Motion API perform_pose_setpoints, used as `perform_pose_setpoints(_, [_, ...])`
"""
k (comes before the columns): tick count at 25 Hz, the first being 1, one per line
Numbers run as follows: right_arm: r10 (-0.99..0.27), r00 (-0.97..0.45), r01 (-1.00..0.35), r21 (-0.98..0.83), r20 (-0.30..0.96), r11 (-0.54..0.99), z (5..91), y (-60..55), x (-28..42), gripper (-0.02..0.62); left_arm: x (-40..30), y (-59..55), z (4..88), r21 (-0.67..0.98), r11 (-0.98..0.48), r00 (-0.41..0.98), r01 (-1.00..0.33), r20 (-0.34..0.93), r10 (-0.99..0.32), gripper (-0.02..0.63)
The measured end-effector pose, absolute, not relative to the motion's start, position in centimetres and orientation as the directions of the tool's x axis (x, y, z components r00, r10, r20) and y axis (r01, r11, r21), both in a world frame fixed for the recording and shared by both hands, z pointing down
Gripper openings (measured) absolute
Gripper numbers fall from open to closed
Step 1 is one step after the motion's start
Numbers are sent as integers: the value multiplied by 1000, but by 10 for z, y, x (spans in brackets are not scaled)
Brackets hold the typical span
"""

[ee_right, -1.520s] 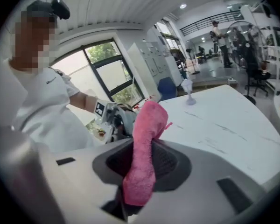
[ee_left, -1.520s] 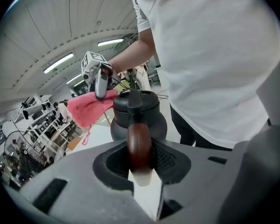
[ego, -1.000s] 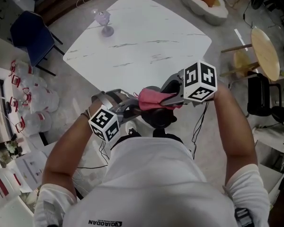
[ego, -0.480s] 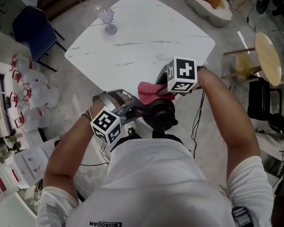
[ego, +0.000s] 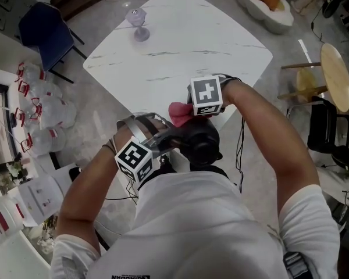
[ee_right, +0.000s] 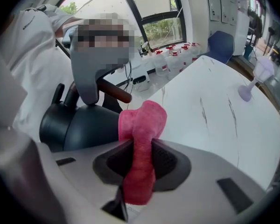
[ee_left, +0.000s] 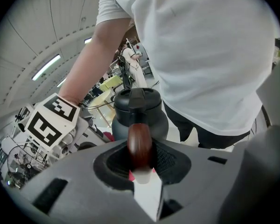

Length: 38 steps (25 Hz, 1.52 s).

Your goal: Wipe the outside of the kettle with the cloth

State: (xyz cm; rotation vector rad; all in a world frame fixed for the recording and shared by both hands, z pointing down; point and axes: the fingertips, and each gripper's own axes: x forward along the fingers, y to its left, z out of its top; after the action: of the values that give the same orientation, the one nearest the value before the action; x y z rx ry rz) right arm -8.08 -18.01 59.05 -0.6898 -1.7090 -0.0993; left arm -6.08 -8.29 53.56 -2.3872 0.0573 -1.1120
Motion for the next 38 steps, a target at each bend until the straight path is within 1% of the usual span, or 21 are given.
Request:
perform_pose_setpoints(4, [396, -97, 471, -308, 913, 826, 614, -190, -87, 101, -64, -84, 538, -461, -875, 661, 148, 704, -259, 101])
perform_pose_setpoints(10, [405, -156, 406, -315, 901, 858, 644, -206, -94, 100, -72, -88, 540, -452, -885, 666, 110, 694, -272, 101])
perform_pose_setpoints(19, [369, -152, 399, -285, 917, 871, 681, -216, -95, 101, -76, -94, 540, -445, -889, 674, 107, 690, -264, 104])
perform_pose_setpoints(22, [371, -201, 366, -282, 907, 887, 682, -218, -99, 101, -79, -96, 542, -438, -893, 680, 100, 686, -260, 104])
perform_pose_setpoints(25, [371, -304, 313, -276, 878, 909, 670, -225, -106, 101, -84, -100, 545, -422, -903, 685, 85, 683, -254, 104])
perform_pose_setpoints(28, [304, -441, 197, -239, 845, 951, 646, -245, -111, 101, -89, -104, 549, -398, -914, 689, 73, 683, -242, 106])
perform_pose_setpoints(32, [101, -619, -87, -196, 778, 977, 608, -287, -97, 103, -96, -113, 554, -339, -940, 700, 43, 681, -214, 106])
perform_pose_setpoints(34, [3, -664, -226, -204, 748, 953, 593, -302, -77, 103, -99, -120, 557, -298, -954, 707, 15, 678, -201, 107])
perform_pose_setpoints(38, [-191, -681, -463, -214, 707, 860, 572, -312, -26, 103, -105, -132, 561, -219, -975, 726, -40, 664, -179, 112])
